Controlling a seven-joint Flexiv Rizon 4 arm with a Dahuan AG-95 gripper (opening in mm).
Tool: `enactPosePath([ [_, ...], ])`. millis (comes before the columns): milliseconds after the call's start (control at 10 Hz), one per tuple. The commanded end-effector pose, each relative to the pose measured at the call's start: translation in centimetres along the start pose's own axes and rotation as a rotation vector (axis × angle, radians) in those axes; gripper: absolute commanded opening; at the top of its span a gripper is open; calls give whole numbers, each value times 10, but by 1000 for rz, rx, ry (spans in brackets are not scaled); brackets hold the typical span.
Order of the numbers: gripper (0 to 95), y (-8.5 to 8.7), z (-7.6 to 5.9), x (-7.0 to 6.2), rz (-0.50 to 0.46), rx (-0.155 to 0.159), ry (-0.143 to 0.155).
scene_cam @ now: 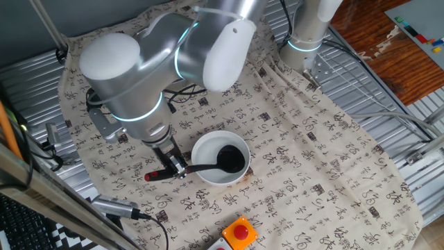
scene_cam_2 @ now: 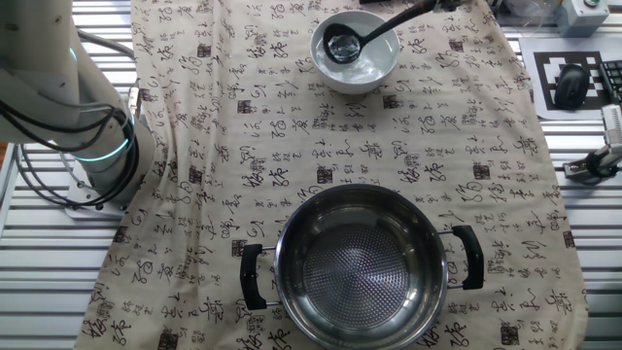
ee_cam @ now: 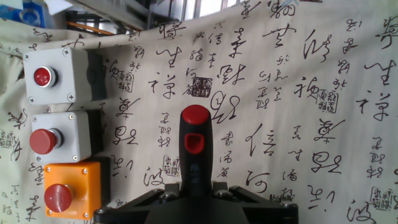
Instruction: Scoop water with a large spoon from one bowl to another
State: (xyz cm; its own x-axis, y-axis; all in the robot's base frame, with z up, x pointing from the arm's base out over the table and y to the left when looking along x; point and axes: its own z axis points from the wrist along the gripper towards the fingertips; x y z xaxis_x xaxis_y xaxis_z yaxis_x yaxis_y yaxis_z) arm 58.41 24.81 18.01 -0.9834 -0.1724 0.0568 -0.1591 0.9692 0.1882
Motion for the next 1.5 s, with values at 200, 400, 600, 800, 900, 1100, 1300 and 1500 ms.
enactPosePath([
  [200,0,0,0,1,1,0,13],
  [400,0,-1,2,5,-4,0,19],
  [600,0,-1,2,7,-2,0,41],
  [800,0,3,-3,10,3,5,60],
  [900,0,5,-5,12,3,10,65],
  [1100,0,8,-9,15,3,13,66],
  [1300,0,8,-9,15,-5,32,64],
  [1500,0,8,-9,15,-31,33,47],
])
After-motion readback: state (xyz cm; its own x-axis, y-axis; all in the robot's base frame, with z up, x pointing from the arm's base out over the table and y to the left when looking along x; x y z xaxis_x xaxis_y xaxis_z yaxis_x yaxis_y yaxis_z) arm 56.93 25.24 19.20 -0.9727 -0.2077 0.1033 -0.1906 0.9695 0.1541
